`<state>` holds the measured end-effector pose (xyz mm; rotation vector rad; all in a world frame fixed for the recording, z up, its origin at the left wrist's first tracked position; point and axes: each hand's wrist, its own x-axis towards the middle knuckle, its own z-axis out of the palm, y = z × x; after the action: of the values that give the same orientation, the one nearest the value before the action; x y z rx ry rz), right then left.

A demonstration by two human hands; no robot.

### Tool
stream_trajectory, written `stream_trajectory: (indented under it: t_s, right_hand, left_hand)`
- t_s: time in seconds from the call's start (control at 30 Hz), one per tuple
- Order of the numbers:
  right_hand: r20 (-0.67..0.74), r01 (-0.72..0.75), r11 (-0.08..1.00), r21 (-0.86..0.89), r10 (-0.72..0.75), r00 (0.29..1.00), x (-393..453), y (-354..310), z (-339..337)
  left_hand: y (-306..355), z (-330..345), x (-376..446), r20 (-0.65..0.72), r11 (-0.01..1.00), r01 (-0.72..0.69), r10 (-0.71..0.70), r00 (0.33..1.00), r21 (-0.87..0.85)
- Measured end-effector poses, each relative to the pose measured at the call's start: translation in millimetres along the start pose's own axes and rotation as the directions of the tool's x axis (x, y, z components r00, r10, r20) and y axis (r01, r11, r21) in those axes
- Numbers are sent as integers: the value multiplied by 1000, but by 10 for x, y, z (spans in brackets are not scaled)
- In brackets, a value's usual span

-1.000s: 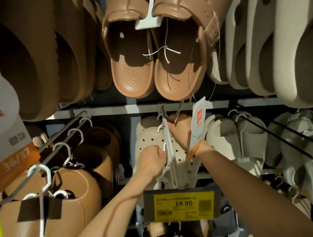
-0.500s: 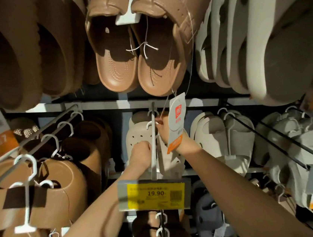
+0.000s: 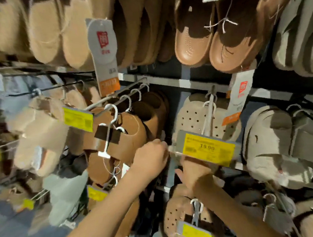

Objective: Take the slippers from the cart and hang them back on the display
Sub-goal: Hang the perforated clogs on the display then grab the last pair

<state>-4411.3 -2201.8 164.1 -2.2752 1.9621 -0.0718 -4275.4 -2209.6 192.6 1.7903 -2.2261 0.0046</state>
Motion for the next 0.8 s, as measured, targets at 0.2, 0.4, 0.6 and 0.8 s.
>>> stream_trajectory:
  t_s: [0.2,0.4,0.6,0.8]
  right_hand:
    - [-180,369,929,41,-356,917,-552,-1436,76]
    - [-219,661,743,102,-632,744,-1348,-2865,246]
    - [-318,856,489,170,-795,517,-1872,-4013,475]
    - [-278,964,212,163,-927,251,-2239,-5245,807]
  left_hand:
    - [-971,-413,-1428,-8,968,248,-248,969,41]
    - [-1793,-958,-3213,-161,789,600,-580,799,133]
    - [-2310,-1220,-4721,-280,503,864,-825,491,32]
    - [-2672,-1391,-5792,-362,192,978,-920,149,-84]
